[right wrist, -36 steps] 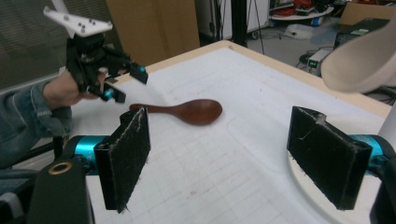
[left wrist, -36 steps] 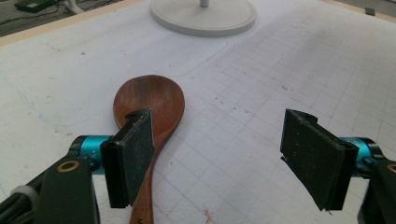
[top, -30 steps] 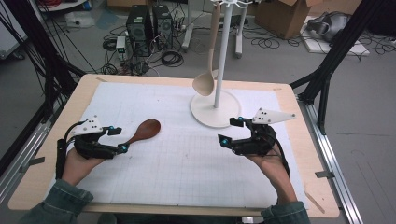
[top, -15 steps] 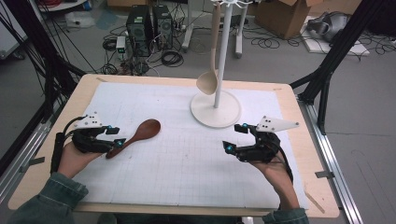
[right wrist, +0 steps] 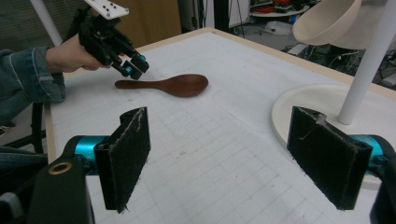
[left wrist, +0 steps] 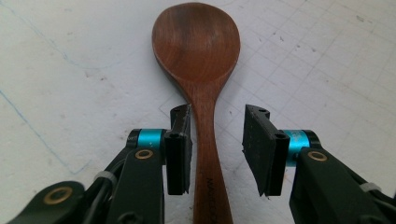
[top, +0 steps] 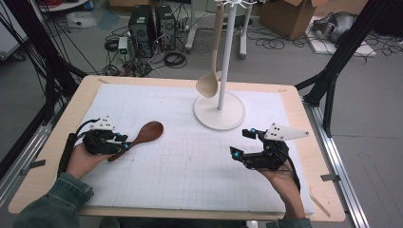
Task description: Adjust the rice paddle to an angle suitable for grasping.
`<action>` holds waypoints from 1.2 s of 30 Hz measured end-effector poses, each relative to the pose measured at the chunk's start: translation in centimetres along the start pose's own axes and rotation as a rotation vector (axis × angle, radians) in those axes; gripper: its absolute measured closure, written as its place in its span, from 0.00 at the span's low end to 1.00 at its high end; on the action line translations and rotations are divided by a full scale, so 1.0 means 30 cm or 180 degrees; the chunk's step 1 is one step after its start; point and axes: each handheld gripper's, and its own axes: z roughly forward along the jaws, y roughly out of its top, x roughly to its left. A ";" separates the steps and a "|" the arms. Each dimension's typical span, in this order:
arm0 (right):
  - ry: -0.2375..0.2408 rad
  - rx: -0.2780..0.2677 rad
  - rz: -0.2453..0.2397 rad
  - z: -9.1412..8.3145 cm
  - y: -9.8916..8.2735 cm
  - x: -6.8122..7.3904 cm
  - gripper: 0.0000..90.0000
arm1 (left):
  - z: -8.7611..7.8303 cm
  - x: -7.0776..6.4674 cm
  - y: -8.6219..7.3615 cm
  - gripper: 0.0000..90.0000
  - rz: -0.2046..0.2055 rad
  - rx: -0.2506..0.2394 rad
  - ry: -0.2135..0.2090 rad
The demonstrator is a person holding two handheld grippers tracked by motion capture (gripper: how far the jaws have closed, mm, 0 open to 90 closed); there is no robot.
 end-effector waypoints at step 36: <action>-0.0124 0.0083 -0.0149 0.015 -0.033 0.017 0.23 | 0.079 -0.005 -0.005 0.81 0.0043 0.0346 0.0132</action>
